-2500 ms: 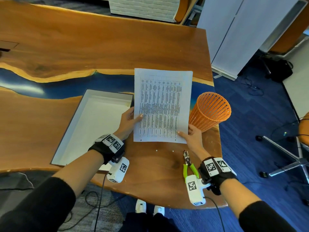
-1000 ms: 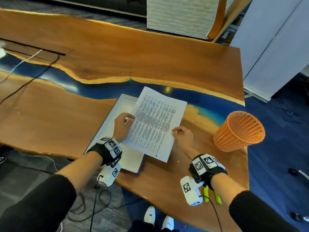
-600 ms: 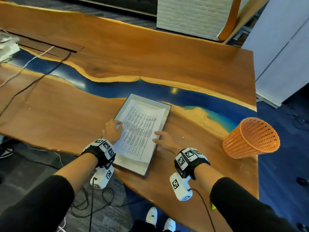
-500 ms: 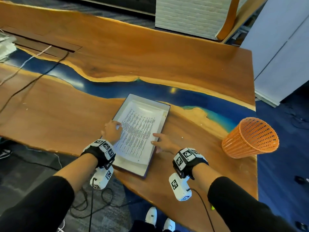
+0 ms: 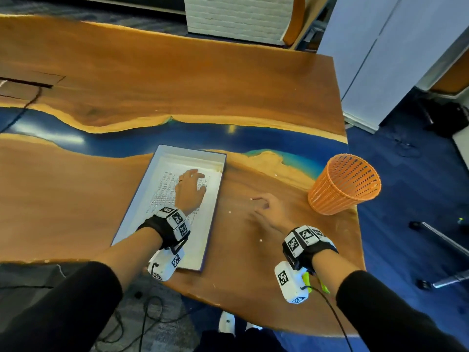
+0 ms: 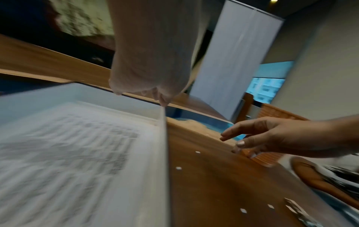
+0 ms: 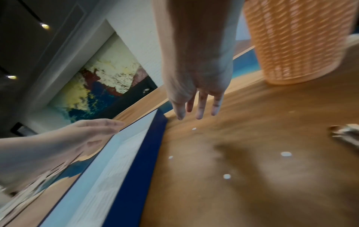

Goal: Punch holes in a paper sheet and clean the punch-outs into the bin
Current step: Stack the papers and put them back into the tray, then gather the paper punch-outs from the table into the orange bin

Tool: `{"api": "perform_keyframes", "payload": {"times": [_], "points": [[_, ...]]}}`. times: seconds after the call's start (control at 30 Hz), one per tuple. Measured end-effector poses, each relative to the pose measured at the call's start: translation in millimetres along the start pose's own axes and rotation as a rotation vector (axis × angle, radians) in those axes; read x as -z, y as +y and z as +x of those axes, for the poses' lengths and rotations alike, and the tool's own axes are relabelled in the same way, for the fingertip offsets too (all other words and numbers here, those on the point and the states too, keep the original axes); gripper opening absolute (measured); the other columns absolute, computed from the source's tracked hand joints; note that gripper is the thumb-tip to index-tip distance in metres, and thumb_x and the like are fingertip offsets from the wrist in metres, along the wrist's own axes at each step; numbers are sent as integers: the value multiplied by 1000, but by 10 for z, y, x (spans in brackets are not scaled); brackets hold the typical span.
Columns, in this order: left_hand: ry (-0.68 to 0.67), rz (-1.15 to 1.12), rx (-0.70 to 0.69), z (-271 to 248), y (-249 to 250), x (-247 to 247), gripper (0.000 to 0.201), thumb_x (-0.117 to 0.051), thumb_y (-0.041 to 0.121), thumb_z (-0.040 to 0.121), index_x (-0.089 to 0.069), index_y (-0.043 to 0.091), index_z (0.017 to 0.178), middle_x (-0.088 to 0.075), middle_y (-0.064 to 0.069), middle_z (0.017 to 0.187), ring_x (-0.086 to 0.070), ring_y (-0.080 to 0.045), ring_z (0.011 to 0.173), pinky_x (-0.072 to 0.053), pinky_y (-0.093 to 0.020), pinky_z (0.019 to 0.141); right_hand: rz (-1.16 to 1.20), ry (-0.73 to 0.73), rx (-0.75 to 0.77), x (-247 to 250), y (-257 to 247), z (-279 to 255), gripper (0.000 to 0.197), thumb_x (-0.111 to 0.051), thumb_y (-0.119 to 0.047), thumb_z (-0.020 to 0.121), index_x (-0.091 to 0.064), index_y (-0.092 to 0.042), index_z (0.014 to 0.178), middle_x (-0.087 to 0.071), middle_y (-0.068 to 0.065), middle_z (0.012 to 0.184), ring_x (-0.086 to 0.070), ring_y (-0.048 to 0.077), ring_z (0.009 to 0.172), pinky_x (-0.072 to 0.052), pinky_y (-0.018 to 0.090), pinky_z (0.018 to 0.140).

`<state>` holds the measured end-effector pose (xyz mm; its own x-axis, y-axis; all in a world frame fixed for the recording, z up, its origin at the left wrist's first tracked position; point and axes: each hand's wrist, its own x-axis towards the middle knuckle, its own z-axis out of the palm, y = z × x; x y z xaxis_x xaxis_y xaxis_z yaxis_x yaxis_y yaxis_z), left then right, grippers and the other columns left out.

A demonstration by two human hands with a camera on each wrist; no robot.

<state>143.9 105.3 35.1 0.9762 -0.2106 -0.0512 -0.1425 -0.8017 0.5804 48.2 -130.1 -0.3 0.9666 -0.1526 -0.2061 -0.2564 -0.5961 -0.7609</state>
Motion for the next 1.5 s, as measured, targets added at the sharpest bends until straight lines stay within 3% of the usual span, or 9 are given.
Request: {"api": "perform_keyframes", "payload": {"times": [0.1, 0.2, 0.33, 0.5, 0.63, 0.77, 1.0, 1.17, 1.5], "points": [[-95, -61, -160, 1, 374, -300, 31, -57, 8, 87, -60, 5, 118, -50, -14, 133, -43, -31, 127, -33, -39, 107, -16, 99, -123, 289, 339, -228, 34, -67, -2, 79, -65, -14, 110, -61, 9, 119, -54, 18, 92, -46, 38, 95], [-259, -40, -262, -101, 748, -613, 35, -59, 10, 87, -56, 8, 122, -49, -12, 128, -44, -28, 122, -36, -37, 103, -17, 193, -190, 538, 708, -564, 31, -69, -1, 79, -65, -6, 109, -62, 14, 117, -57, 25, 106, -44, 40, 101], [-573, 171, -370, -326, 1036, -1017, 63, -71, 34, 80, -44, 18, 135, -36, -5, 144, -35, -29, 134, -33, -41, 107, -69, 300, -313, 835, 1179, -1097, 28, -65, 5, 78, -66, -6, 104, -62, 15, 112, -57, 23, 103, -44, 32, 96], [-810, 539, -535, -598, 1076, -1330, 124, -81, 57, 55, -9, 24, 151, -2, 0, 160, 1, -26, 148, -2, -57, 116, -96, 380, -494, 1043, 1636, -1707, 28, -69, 0, 77, -65, -12, 102, -58, 10, 115, -56, 28, 110, -44, 46, 97], [-763, 759, -567, -697, 1041, -1431, 137, -82, 59, 52, 4, 21, 152, 7, -2, 161, 9, -25, 149, 5, -57, 115, -72, 335, -464, 1037, 1829, -1945, 31, -73, 2, 73, -65, -8, 102, -58, 9, 118, -55, 25, 113, -41, 35, 100], [-715, 891, -490, -773, 1007, -1432, 137, -78, 58, 59, 11, 10, 151, 13, -2, 160, 8, -21, 149, -1, -55, 117, -81, 293, -458, 948, 1940, -1968, 32, -72, -1, 76, -66, -9, 106, -53, 10, 132, -48, 23, 127, -30, 26, 105], [-723, 885, -393, -843, 1072, -1450, 135, -82, 49, 61, 11, 8, 150, 17, 0, 160, 6, -20, 149, -11, -53, 118, -111, 387, -469, 895, 1926, -1901, 16, -67, -6, 82, -70, -7, 98, -52, 8, 136, -54, 27, 120, -39, 36, 103], [-732, 867, -358, -840, 1097, -1468, 136, -85, 45, 59, 9, 8, 150, 14, 0, 160, 6, -21, 149, -13, -54, 118, -165, 401, -513, 855, 1965, -1866, 9, -70, -12, 80, -71, -13, 89, -53, 3, 135, -56, 27, 116, -41, 50, 100], [-741, 869, -332, -837, 1123, -1507, 135, -86, 41, 59, 8, 7, 150, 16, -1, 160, 8, -22, 149, -16, -53, 118, -316, 377, -538, 875, 1908, -1776, 7, -66, -15, 83, -73, -15, 87, -55, 0, 133, -49, 24, 121, -26, 47, 103]]}}
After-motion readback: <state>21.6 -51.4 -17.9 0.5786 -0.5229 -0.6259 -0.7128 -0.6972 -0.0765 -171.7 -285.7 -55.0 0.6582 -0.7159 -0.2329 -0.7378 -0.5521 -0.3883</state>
